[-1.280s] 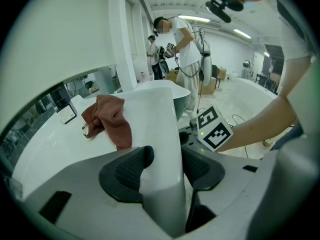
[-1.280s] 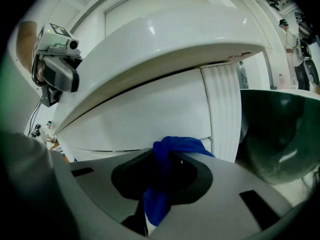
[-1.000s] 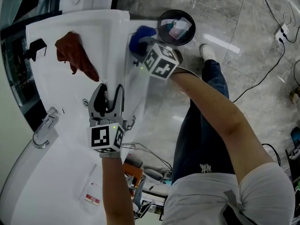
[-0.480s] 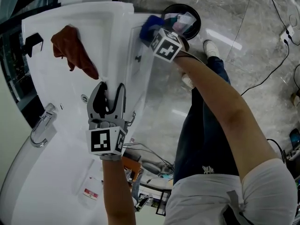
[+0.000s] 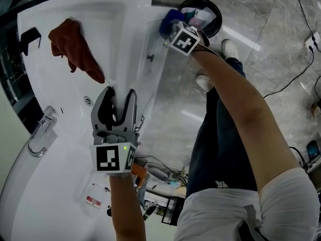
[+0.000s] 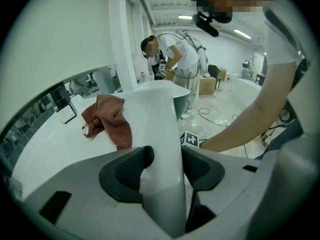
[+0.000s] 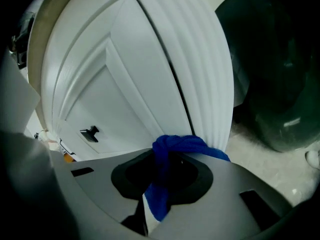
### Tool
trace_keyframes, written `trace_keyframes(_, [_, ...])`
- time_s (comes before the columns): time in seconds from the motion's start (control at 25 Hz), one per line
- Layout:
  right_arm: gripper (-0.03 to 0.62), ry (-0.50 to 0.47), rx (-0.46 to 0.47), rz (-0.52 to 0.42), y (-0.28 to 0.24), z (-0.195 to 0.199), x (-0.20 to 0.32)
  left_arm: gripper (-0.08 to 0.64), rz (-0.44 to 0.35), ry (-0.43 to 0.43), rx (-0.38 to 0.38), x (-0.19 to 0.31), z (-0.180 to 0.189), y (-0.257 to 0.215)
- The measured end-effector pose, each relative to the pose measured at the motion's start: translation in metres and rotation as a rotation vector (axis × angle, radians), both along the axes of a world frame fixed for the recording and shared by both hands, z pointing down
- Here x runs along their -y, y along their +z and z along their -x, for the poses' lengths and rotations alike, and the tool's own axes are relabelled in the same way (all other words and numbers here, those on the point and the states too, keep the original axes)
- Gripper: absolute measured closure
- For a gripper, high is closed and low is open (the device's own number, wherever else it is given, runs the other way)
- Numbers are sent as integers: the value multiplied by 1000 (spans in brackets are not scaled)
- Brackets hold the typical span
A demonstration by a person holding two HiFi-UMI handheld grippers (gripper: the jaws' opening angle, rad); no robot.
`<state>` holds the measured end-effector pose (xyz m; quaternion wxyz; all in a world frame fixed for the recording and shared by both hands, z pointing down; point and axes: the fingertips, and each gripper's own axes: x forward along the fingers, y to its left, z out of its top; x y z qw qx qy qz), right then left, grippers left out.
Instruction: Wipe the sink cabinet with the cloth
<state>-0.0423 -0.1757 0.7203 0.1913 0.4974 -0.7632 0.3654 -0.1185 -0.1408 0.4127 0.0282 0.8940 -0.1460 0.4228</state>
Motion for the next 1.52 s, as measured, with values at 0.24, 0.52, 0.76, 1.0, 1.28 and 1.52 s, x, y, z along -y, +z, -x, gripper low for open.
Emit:
trace_keyframes(0.24, [520, -22, -6, 45, 20, 10, -3, 334, 2, -6, 2, 1, 1, 1])
trace_keyframes(0.52, [520, -104, 16, 86, 32, 53, -16, 334, 5, -5, 1, 0, 1, 0])
trace_keyframes(0.76, [520, -107, 49, 95, 32, 73, -21, 334, 6, -3, -1, 1, 1, 0])
trace_keyframes(1.0, [520, -114, 55, 58, 12, 77, -20, 334, 8, -3, -3, 1, 2, 1])
trace_keyframes(1.28, [522, -124, 31, -25, -29, 76, -12, 334, 13, -7, -4, 1, 3, 2])
trace_keyframes(1.52, [520, -93, 31, -89, -66, 70, -8, 334, 14, -6, -7, 2, 3, 2])
